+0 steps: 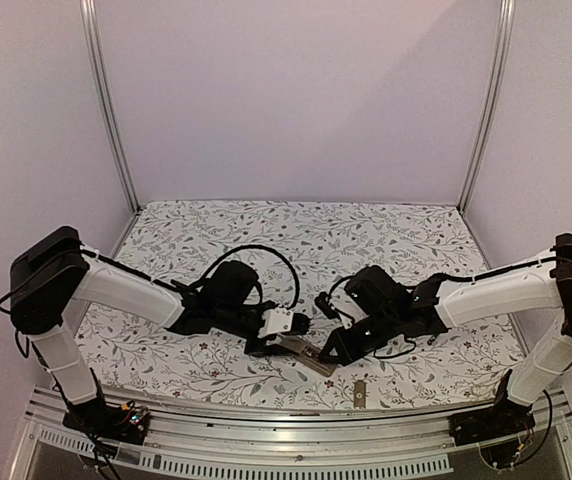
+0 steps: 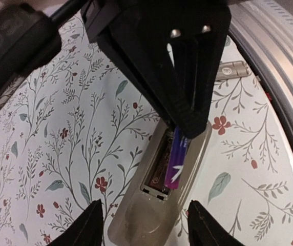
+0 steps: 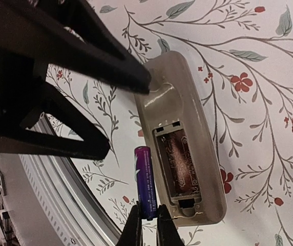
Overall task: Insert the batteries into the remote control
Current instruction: Place the battery in the battery compartment.
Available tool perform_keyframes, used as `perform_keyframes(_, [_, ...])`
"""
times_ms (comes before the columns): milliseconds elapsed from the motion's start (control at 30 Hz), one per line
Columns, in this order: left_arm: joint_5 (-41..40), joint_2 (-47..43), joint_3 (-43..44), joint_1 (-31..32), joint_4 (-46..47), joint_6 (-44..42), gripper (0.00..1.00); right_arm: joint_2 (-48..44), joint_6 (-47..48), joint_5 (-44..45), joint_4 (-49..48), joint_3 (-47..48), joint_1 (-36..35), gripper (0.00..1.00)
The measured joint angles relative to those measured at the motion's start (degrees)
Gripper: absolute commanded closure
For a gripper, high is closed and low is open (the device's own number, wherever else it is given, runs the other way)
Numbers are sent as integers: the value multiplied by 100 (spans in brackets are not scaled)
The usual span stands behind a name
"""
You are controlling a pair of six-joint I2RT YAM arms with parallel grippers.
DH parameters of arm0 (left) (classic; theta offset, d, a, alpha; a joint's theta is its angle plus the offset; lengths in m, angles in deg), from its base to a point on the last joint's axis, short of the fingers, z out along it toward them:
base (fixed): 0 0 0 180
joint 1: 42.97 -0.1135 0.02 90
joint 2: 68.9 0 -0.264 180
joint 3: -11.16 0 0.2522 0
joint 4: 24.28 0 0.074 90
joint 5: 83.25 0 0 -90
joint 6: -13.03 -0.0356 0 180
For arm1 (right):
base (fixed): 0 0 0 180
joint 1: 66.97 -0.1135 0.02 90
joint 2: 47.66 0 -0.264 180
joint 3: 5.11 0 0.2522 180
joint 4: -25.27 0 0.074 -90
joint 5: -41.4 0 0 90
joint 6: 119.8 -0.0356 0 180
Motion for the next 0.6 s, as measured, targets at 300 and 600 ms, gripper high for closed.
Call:
perform_keyframes(300, [66, -31, -341, 404, 813, 319, 53, -199, -273, -61, -385, -343, 101, 100])
perform_keyframes(600, [-142, 9, -367, 424, 1021, 269, 49, -50, -367, -15, -365, -328, 109, 100])
